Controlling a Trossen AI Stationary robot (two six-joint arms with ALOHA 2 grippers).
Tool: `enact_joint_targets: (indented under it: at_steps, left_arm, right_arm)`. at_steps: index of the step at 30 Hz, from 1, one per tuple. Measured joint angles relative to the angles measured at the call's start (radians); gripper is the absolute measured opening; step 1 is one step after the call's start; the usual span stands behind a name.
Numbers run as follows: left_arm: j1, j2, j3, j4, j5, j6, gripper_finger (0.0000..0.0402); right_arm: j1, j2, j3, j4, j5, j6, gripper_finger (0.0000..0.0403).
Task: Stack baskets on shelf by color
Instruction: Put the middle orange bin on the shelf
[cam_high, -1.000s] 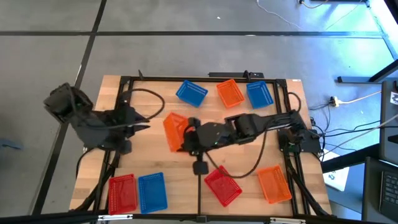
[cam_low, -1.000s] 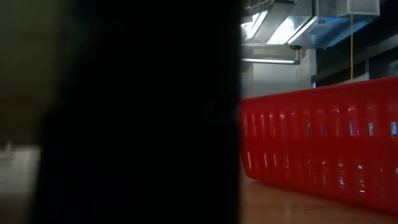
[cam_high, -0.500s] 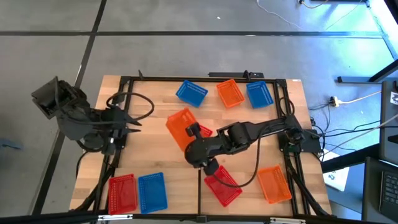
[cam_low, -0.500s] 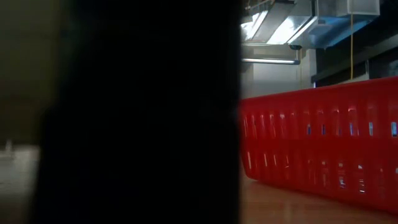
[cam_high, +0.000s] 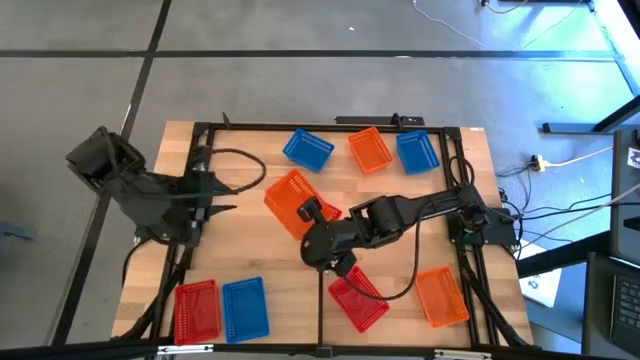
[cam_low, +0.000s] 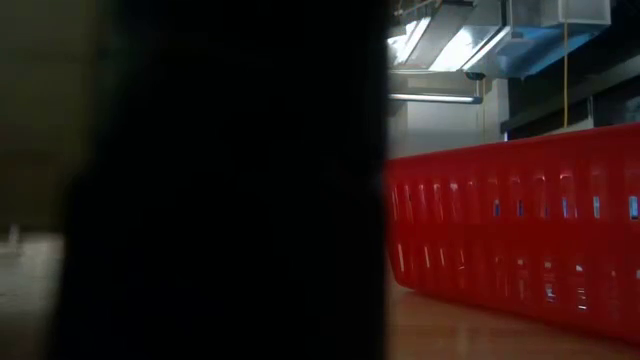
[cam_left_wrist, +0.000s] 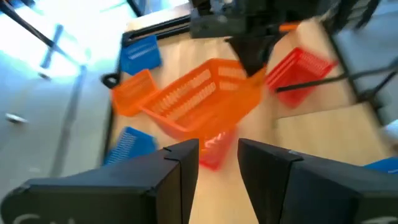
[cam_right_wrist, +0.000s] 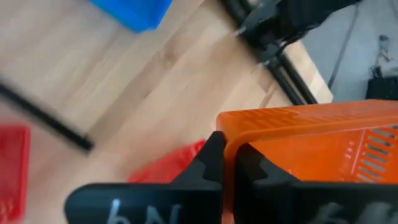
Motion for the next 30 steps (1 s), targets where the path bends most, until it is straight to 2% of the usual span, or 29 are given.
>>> enact_joint_targets:
  at_steps: [6,10,21,24,30]
  left_arm:
    - [0.071,0.074,-0.001,0.0,0.038,0.24,0.0103]
    - [0.097,0.12,-0.001,0.0,0.114,0.295,0.0104]
    - [0.204,0.263,-0.001,0.01,0.135,0.487,0.0104]
    - [0.226,0.274,-0.001,0.057,0.139,0.536,0.0102]
    - [0.259,0.277,-0.001,0.088,0.217,0.591,0.0103]
  right_arm:
    - [-0.004,0.0,0.0,-0.121,0.012,-0.075,0.0]
    - [-0.006,0.0,0.0,-0.186,0.069,-0.097,0.0]
    - [-0.01,0.0,0.0,-0.308,0.069,-0.122,0.0]
    - [-0.005,0.0,0.0,-0.308,0.069,-0.144,0.0]
    - [0.011,0.0,0.0,-0.31,0.069,-0.15,0.0]
